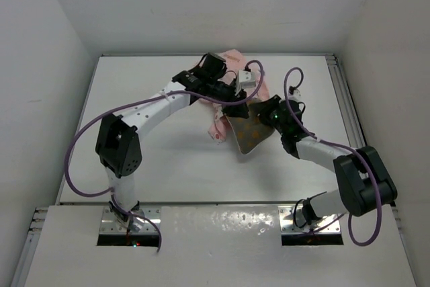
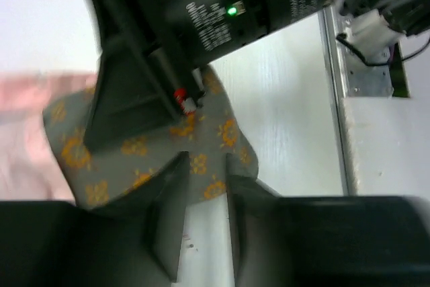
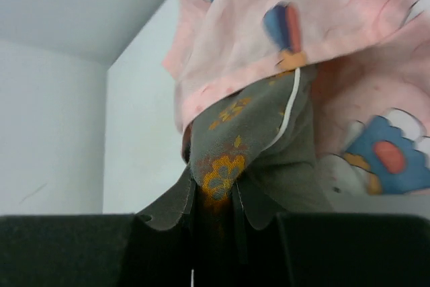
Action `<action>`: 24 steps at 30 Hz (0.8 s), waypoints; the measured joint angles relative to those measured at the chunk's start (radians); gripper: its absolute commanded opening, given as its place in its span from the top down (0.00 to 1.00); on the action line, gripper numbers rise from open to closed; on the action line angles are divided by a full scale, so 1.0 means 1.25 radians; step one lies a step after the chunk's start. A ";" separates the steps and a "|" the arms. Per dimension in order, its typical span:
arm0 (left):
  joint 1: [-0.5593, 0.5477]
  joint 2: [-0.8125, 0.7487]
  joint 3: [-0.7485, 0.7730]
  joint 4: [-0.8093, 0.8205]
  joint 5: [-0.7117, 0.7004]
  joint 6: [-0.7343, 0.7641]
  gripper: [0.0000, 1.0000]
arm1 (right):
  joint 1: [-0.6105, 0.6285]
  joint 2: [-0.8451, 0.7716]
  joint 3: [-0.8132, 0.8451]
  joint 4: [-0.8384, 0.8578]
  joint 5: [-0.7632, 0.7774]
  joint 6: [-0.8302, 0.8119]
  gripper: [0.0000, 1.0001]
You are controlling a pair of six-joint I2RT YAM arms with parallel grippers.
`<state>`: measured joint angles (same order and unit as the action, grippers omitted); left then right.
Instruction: Put the pillow into the pillowcase
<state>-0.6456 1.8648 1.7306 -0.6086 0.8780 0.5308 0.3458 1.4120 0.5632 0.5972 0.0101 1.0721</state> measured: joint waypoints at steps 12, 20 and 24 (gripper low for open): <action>0.019 -0.109 -0.270 0.167 -0.447 -0.211 0.67 | -0.059 0.120 0.074 -0.222 0.019 -0.009 0.19; 0.042 -0.043 -0.395 0.236 -0.601 -0.308 0.30 | -0.032 -0.036 0.113 -0.426 0.081 -0.250 0.01; 0.039 0.023 -0.401 0.297 -0.618 -0.303 0.20 | 0.037 -0.045 0.170 -0.506 0.107 -0.349 0.01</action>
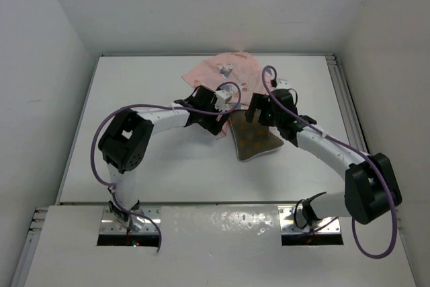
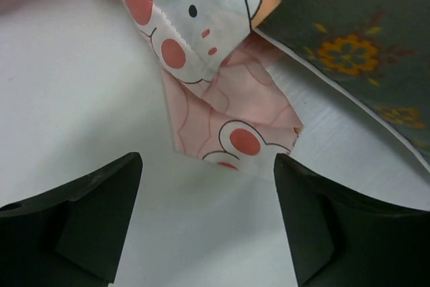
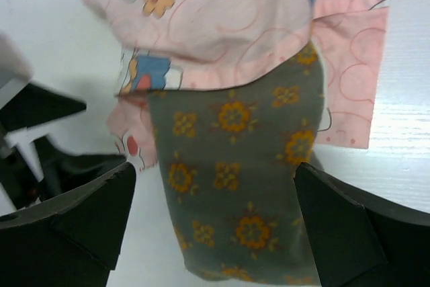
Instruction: Put the pillow into the pillowcase
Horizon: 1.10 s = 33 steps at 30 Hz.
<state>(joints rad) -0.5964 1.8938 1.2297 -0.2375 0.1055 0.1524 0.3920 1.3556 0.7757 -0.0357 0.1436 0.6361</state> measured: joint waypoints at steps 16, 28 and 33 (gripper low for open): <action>-0.015 0.086 0.005 0.099 0.062 -0.063 1.00 | 0.092 0.279 0.133 -0.100 0.040 -0.008 1.00; 0.000 0.056 0.101 -0.135 0.295 0.077 1.00 | 0.017 0.239 0.148 -0.021 -0.113 0.051 1.00; 0.008 0.013 0.128 -0.273 0.369 0.199 1.00 | -0.025 0.195 0.148 0.096 -0.136 0.154 1.00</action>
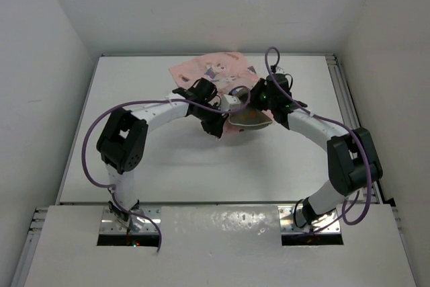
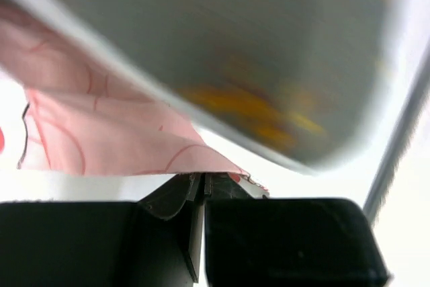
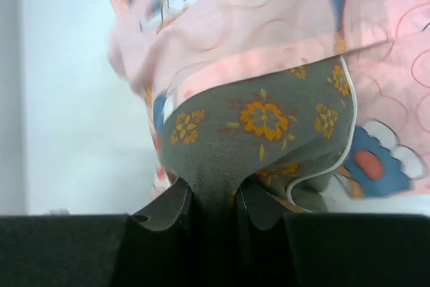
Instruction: Put the pillow into the pillowcase
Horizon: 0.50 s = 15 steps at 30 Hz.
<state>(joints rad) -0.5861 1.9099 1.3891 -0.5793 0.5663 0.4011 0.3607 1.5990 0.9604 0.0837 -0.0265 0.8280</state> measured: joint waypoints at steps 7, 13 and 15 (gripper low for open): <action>0.001 -0.017 0.003 -0.077 0.081 0.115 1.00 | 0.007 0.032 -0.015 0.102 0.038 0.161 1.00; 0.006 -0.013 0.096 -0.144 0.143 0.137 1.00 | 0.037 0.153 0.016 0.113 0.067 0.237 1.00; 0.008 -0.012 0.142 -0.163 0.157 0.142 1.00 | 0.050 0.177 0.047 0.104 0.087 0.246 1.00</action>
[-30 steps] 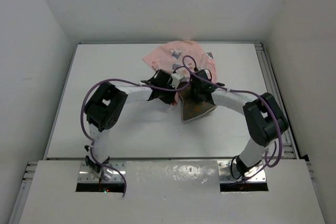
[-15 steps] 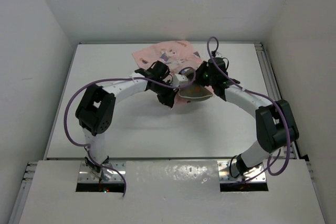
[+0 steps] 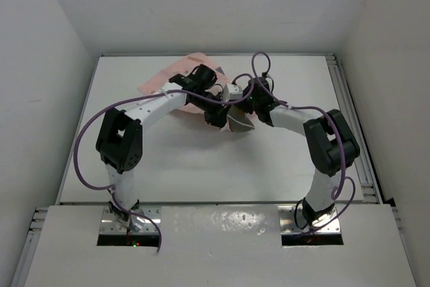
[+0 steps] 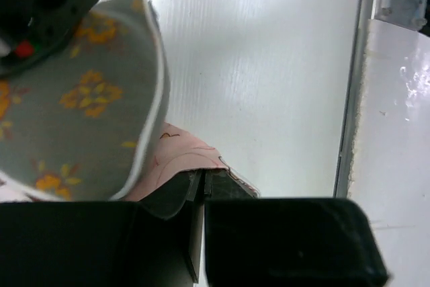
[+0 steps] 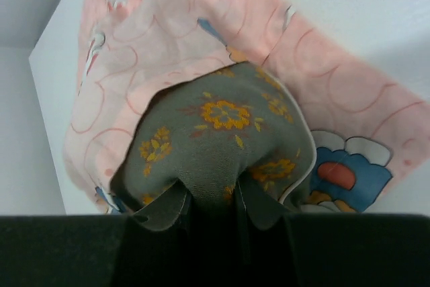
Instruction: Put the pillow into the pillowcase
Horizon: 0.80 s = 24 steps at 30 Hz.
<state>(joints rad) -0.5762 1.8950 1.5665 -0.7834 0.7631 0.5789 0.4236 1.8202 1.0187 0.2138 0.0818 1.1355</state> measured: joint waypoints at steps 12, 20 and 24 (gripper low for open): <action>0.025 0.000 -0.084 -0.149 0.048 0.094 0.51 | 0.020 0.001 -0.021 -0.063 -0.021 -0.208 0.01; 0.030 -0.013 -0.083 -0.204 -0.036 0.155 0.46 | -0.071 -0.154 0.009 -0.180 -0.054 -0.368 0.63; -0.025 -0.056 -0.104 -0.159 -0.136 0.207 0.44 | -0.114 -0.110 0.093 -0.219 -0.049 -0.364 0.38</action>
<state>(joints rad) -0.6071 1.8248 1.4368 -0.9817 0.5934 0.8371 0.2813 1.6833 1.1351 -0.0593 0.0208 0.6800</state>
